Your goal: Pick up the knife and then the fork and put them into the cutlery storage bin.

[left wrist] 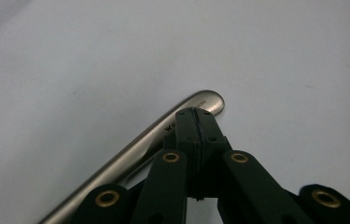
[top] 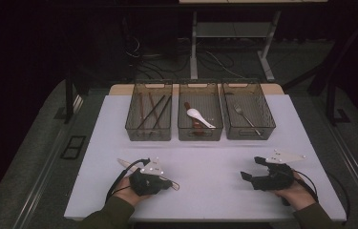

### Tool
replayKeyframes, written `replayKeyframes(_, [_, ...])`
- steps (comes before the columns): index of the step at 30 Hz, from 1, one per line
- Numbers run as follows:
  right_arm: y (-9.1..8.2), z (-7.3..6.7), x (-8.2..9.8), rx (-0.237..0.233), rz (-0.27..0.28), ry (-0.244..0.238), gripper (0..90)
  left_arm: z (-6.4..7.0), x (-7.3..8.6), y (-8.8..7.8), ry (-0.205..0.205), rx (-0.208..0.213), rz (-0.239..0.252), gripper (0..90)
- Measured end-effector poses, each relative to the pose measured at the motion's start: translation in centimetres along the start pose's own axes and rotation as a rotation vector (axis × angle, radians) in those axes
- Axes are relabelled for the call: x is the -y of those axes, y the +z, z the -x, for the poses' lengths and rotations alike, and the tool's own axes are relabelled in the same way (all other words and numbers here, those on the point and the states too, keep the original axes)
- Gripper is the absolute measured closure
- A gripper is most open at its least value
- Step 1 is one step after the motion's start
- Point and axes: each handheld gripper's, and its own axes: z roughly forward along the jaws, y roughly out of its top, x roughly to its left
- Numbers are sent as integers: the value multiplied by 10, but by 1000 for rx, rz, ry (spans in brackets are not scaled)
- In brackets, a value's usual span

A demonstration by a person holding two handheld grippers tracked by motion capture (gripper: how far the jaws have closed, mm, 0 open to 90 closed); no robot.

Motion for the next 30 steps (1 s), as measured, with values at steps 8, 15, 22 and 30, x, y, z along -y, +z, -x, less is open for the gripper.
replayKeyframes(8, [0,0,0,-1,0,-4,184,-8,-13,11,7,-53,7,893])
replayKeyframes(15, [0,0,0,-2,3,-4,184,-17,-19,15,7,-90,8,893])
replayKeyframes(22, [1,-1,0,-3,-2,-6,184,-33,-27,21,-9,-118,14,893])
replayKeyframes(30, [0,-1,0,-9,3,-9,184,-34,-26,3,-37,-98,89,891])
